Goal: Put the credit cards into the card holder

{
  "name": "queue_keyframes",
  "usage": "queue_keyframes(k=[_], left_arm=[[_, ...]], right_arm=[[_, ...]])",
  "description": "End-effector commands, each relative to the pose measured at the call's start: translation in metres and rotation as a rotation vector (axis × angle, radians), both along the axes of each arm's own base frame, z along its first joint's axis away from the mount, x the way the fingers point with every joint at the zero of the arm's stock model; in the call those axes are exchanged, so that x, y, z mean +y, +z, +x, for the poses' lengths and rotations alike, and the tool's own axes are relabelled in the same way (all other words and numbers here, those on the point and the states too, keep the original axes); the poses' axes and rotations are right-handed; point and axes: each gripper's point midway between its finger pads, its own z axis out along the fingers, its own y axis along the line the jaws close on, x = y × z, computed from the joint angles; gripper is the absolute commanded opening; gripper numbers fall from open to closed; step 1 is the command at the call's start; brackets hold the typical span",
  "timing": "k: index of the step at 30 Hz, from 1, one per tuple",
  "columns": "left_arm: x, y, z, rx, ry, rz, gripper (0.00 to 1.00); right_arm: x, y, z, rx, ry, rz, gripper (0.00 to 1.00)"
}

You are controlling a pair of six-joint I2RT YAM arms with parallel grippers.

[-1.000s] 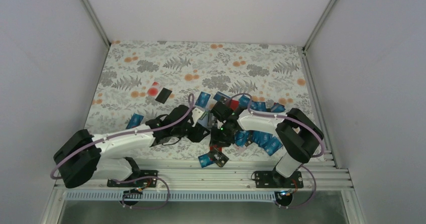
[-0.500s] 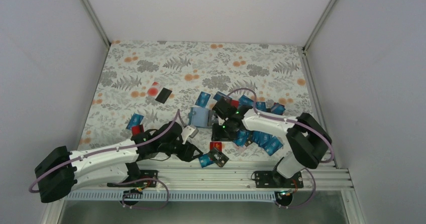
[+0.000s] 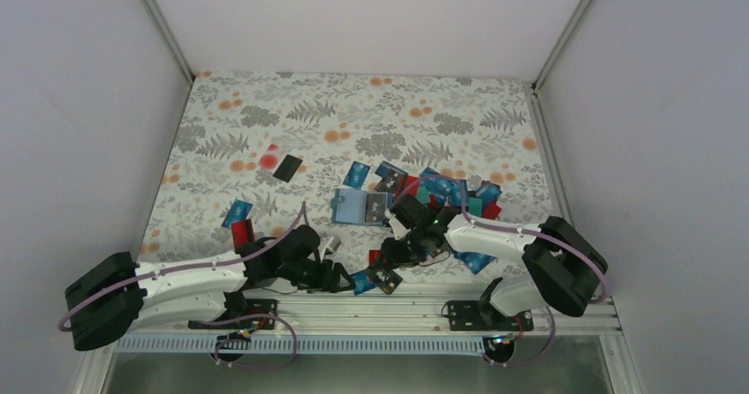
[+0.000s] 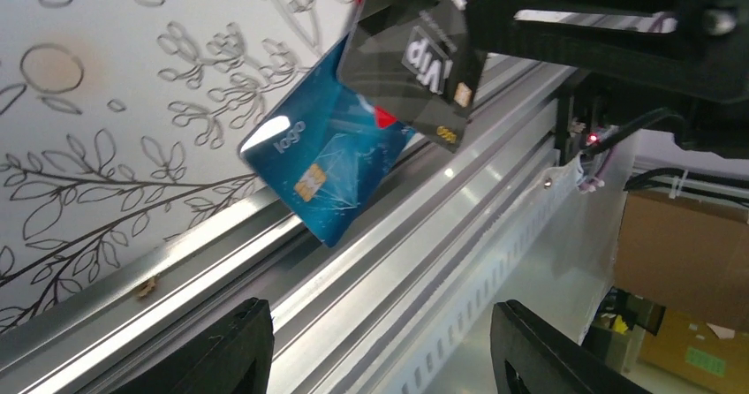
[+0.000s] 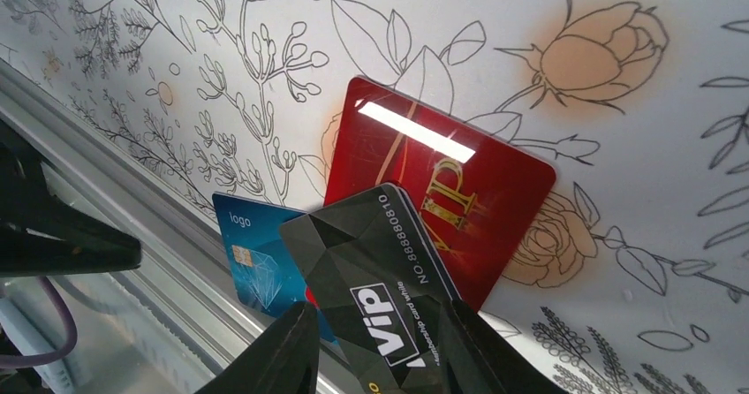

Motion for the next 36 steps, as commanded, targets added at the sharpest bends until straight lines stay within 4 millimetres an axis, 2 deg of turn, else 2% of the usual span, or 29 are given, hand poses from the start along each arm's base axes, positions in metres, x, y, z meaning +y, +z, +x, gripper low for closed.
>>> queue_keyframes(k=[1, 14, 20, 23, 28, 33, 36], left_arm=[[-0.006, -0.007, -0.004, 0.091, 0.029, 0.021, 0.62], [-0.031, -0.040, 0.002, 0.152, 0.096, 0.071, 0.61], [-0.038, -0.053, 0.005, 0.166, 0.135, 0.078, 0.54], [-0.040, -0.053, 0.008, 0.148, 0.157, 0.066, 0.44], [-0.046, -0.037, 0.019, 0.077, 0.183, 0.085, 0.25], [-0.037, -0.022, 0.030, 0.013, 0.242, 0.117, 0.04], [-0.032, -0.021, 0.035, -0.003, 0.273, 0.124, 0.02]], right_arm=[[0.009, 0.001, 0.000, -0.032, 0.023, 0.053, 0.36], [-0.005, -0.020, 0.000, -0.033, -0.002, -0.023, 0.33], [-0.006, -0.022, -0.001, -0.032, -0.003, -0.029, 0.33], [-0.010, -0.026, -0.002, -0.030, -0.009, -0.049, 0.33], [-0.018, -0.026, 0.006, -0.058, -0.039, -0.099, 0.33], [-0.019, -0.019, 0.020, -0.091, -0.080, -0.110, 0.33], [-0.021, -0.016, 0.031, -0.110, -0.112, -0.117, 0.33]])
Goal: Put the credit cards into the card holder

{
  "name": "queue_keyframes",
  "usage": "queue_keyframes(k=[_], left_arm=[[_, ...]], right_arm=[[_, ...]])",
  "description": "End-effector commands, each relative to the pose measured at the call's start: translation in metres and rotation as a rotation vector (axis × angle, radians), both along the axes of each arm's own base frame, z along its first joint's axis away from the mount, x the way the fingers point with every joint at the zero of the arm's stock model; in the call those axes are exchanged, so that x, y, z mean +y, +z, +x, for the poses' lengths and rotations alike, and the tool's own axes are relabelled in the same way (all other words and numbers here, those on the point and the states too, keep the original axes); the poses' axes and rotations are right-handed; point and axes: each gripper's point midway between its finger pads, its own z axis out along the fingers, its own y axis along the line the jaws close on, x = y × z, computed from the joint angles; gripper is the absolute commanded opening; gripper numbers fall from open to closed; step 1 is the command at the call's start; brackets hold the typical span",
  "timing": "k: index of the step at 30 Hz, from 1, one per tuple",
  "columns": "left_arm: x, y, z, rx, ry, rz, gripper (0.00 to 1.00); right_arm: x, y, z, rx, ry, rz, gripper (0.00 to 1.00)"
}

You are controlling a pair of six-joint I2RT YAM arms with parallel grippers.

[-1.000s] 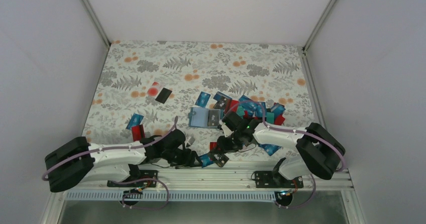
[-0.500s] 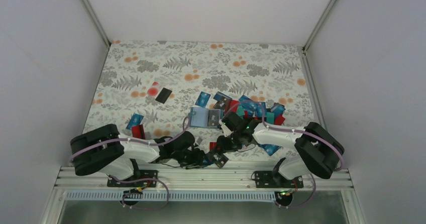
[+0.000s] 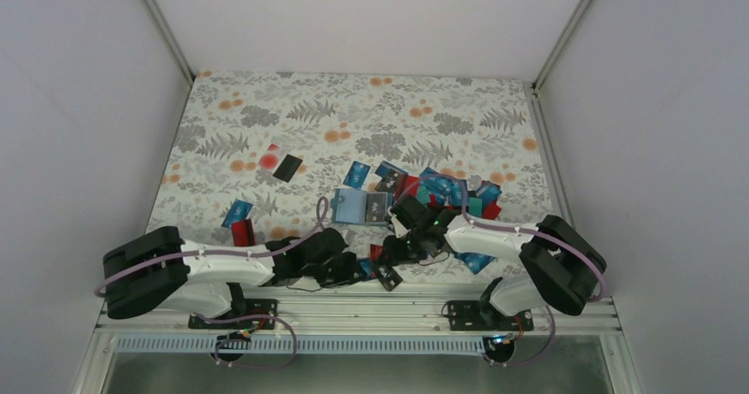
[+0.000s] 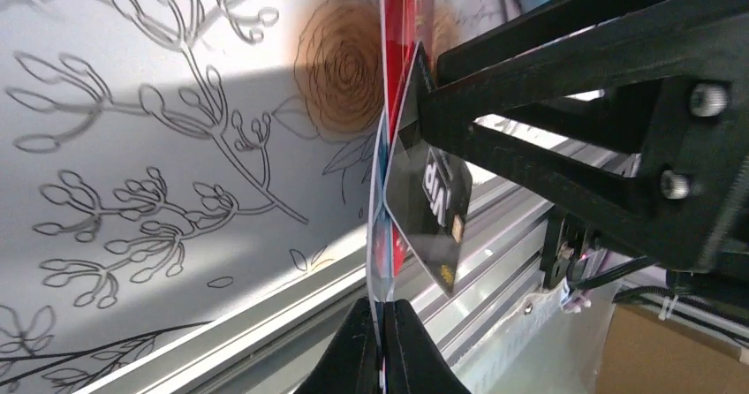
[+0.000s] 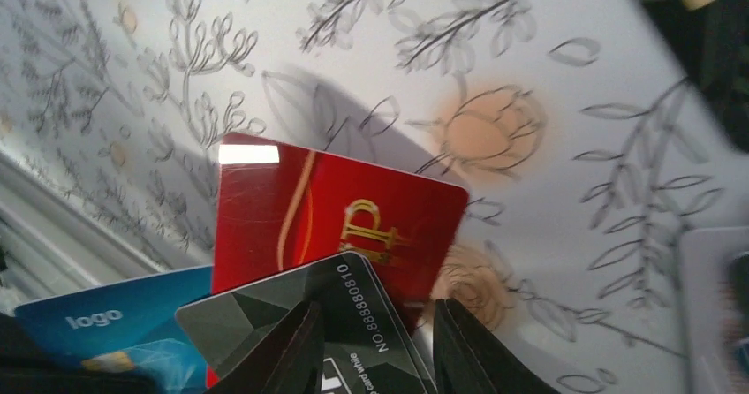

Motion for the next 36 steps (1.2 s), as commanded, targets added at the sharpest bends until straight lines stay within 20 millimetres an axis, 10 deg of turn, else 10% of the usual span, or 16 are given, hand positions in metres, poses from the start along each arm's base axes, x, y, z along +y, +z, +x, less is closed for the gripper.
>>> queue_keyframes(k=[1, 9, 18, 25, 36], left_arm=[[0.013, -0.003, 0.012, -0.047, 0.073, 0.067, 0.02], [0.042, 0.003, 0.021, -0.094, 0.094, 0.292, 0.02], [0.095, 0.052, 0.024, -0.175, 0.128, 0.443, 0.02], [0.079, 0.127, 0.056, -0.469, 0.112, 0.237, 0.02], [0.054, 0.226, 0.106, -0.734, 0.132, -0.117, 0.02]], right_arm=[[-0.017, -0.002, 0.019, -0.041, -0.078, -0.085, 0.34], [-0.022, 0.049, 0.073, -0.176, -0.192, -0.032, 0.38], [-0.029, 0.093, 0.085, -0.264, -0.161, 0.068, 0.62], [0.004, 0.130, 0.085, -0.329, -0.018, 0.323, 0.89], [0.034, 0.194, 0.077, -0.304, 0.087, 0.665, 0.90]])
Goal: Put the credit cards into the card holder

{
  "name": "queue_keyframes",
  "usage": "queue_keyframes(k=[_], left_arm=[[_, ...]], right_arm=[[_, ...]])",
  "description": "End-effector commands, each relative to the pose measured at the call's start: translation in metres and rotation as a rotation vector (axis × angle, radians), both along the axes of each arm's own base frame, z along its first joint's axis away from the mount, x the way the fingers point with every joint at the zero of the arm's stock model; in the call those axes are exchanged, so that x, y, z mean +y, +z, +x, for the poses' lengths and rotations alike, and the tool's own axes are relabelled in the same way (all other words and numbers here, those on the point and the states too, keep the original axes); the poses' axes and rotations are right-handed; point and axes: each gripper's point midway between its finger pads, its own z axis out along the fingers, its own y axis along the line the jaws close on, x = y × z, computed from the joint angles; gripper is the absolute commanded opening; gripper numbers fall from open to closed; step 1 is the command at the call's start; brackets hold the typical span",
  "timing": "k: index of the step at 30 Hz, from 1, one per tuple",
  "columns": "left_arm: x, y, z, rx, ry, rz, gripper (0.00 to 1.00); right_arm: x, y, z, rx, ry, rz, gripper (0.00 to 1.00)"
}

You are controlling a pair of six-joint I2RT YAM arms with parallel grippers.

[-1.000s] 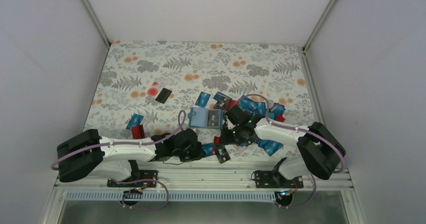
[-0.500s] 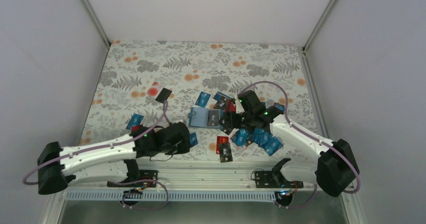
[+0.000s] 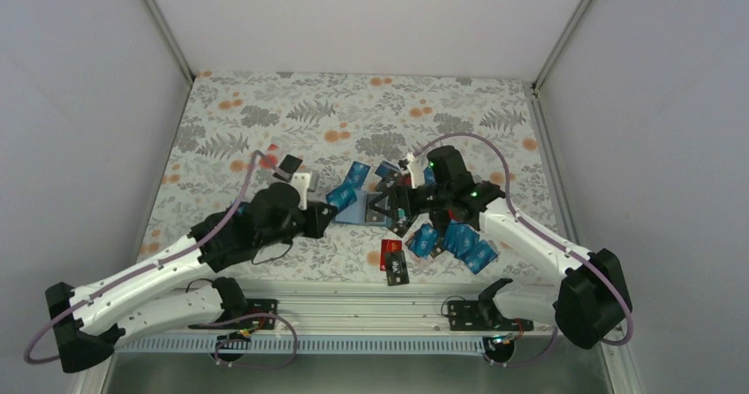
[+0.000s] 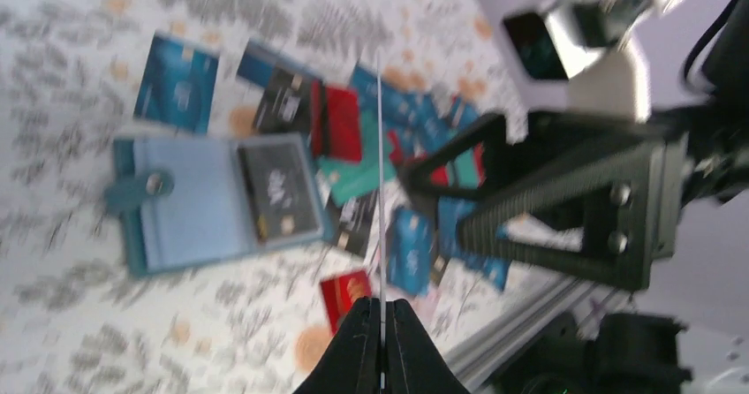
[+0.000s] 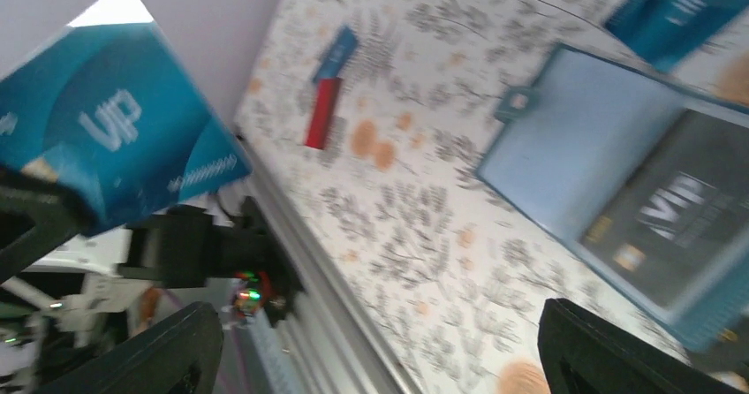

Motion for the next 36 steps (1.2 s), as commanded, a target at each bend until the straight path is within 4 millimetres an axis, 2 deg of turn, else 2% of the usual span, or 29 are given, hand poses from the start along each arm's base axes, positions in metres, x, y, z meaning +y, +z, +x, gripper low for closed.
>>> queue_keyframes(k=[1, 7, 10, 19, 29, 36], left_arm=[[-0.017, 0.048, 0.021, -0.142, -0.035, -0.187, 0.02], [-0.027, 0.078, 0.043, -0.192, 0.052, -0.352, 0.02], [-0.029, 0.090, 0.049, -0.207, 0.075, -0.426, 0.02], [-0.030, 0.106, 0.054, -0.208, 0.112, -0.566, 0.02], [-0.038, 0.122, 0.059, -0.227, 0.104, -0.622, 0.02], [-0.042, 0.123, 0.058, -0.213, 0.094, -0.662, 0.02]], right_arm=[[0.020, 0.048, -0.006, -0.003, 0.075, 0.234, 0.90], [0.024, 0.091, 0.003, 0.023, -0.017, 0.428, 0.90], [0.023, 0.101, 0.008, 0.042, -0.069, 0.493, 0.90], [0.018, 0.157, 0.029, -0.013, -0.180, 0.683, 0.78], [0.023, 0.194, 0.037, -0.058, -0.184, 0.757, 0.54], [0.035, 0.198, 0.038, -0.039, -0.148, 0.763, 0.43]])
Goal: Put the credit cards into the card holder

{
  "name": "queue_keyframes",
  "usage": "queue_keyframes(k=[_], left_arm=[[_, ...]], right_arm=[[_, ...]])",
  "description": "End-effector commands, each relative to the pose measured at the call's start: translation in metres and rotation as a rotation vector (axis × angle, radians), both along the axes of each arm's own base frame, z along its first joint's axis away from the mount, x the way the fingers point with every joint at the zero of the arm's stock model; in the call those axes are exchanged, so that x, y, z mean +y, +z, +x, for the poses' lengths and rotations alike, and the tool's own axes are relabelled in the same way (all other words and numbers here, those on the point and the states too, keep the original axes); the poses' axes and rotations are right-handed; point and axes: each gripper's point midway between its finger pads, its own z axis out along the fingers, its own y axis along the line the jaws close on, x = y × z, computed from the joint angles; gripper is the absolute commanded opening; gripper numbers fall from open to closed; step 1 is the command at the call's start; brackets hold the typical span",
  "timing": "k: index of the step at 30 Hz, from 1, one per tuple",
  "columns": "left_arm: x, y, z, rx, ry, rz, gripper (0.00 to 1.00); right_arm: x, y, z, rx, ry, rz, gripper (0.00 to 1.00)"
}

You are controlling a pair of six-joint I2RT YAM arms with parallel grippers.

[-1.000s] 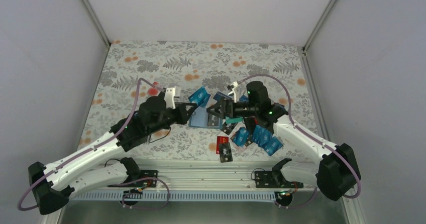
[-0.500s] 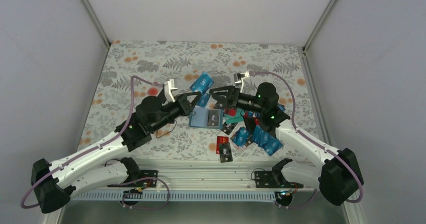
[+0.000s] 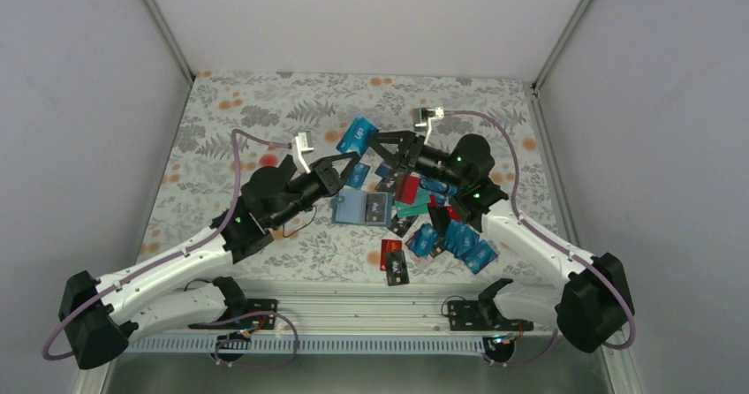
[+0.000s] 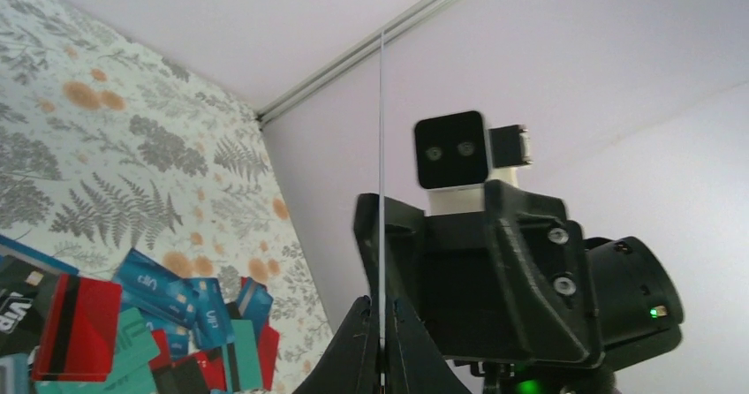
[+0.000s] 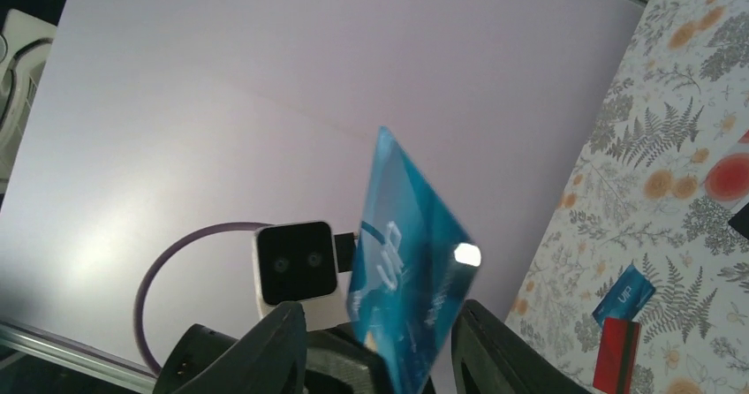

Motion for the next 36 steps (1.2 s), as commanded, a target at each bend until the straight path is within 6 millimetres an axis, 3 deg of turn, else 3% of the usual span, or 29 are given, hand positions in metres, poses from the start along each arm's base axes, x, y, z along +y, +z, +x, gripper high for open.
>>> queue_keyframes(k=[1, 13, 17, 19, 24, 29, 34, 36], left_arm=[[0.000, 0.019, -0.001, -0.032, -0.009, -0.077, 0.02], [-0.005, 0.020, 0.000, -0.027, -0.021, -0.078, 0.03], [-0.006, 0.016, 0.001, -0.020, -0.022, -0.077, 0.02], [-0.008, 0.015, 0.002, -0.018, -0.023, -0.074, 0.02], [-0.009, 0.006, 0.005, 0.001, -0.017, -0.046, 0.03], [0.000, -0.025, 0.010, 0.044, 0.040, 0.104, 0.08], [0.017, -0.069, 0.015, 0.102, 0.106, 0.320, 0.25], [0.027, -0.089, 0.019, 0.137, 0.132, 0.405, 0.27]], right_arm=[[0.010, 0.019, -0.002, -0.043, 0.028, 0.040, 0.42], [0.016, 0.017, 0.002, -0.043, 0.030, 0.036, 0.26], [0.019, 0.014, 0.002, -0.029, 0.047, 0.037, 0.16], [0.020, 0.012, 0.002, -0.020, 0.051, 0.034, 0.06], [0.020, 0.005, 0.005, -0.004, 0.039, -0.007, 0.04], [0.006, -0.034, 0.022, 0.037, -0.010, -0.168, 0.04], [-0.026, -0.101, 0.037, 0.126, -0.058, -0.385, 0.04], [-0.033, -0.125, 0.039, 0.156, -0.044, -0.466, 0.04]])
